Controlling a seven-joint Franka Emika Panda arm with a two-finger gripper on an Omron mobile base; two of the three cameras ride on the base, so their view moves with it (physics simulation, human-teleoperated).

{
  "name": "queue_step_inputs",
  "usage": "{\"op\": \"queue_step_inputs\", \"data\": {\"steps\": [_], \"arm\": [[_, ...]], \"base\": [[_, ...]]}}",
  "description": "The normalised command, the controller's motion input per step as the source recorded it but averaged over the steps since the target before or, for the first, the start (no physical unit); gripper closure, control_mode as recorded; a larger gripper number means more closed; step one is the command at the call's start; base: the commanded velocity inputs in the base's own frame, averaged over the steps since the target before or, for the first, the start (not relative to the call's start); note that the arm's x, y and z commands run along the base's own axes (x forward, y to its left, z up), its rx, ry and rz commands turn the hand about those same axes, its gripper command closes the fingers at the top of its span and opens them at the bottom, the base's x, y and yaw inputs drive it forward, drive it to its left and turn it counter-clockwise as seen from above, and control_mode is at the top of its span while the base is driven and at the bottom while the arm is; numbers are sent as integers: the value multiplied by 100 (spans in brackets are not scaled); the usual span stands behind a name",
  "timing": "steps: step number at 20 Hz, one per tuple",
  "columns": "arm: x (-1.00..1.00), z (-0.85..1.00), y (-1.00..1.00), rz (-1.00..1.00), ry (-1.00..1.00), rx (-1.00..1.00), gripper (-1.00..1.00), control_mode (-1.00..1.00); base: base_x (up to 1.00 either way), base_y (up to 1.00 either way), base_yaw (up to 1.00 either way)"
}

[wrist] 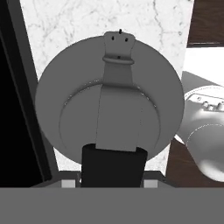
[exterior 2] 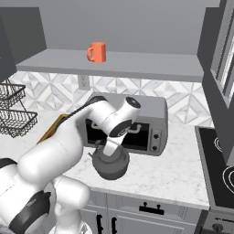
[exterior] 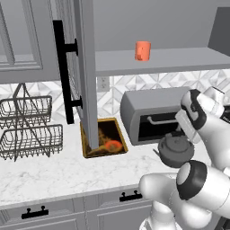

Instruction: Pick the kettle from the counter and place it on the tray. Then pick the mug from the cabinet and place it on the tray. Then close the cabinet doors.

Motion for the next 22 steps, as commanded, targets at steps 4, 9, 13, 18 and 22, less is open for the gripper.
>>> {"op": "queue_step_inputs", "data": {"steps": [4, 9, 13, 18, 22], "arm": [[-12, 18, 14, -4, 0, 7, 100, -100], [-19, 33, 19, -4, 0, 8, 100, -100], [-26, 33, 35, -4, 0, 12, 100, -100], [-13, 14, 63, -5, 0, 5, 100, -100], [0, 13, 72, -6, 0, 0, 100, -100]], "base": [[0, 0, 0], [0, 0, 0], [0, 0, 0], [0, 0, 0], [0, 0, 0]]}}
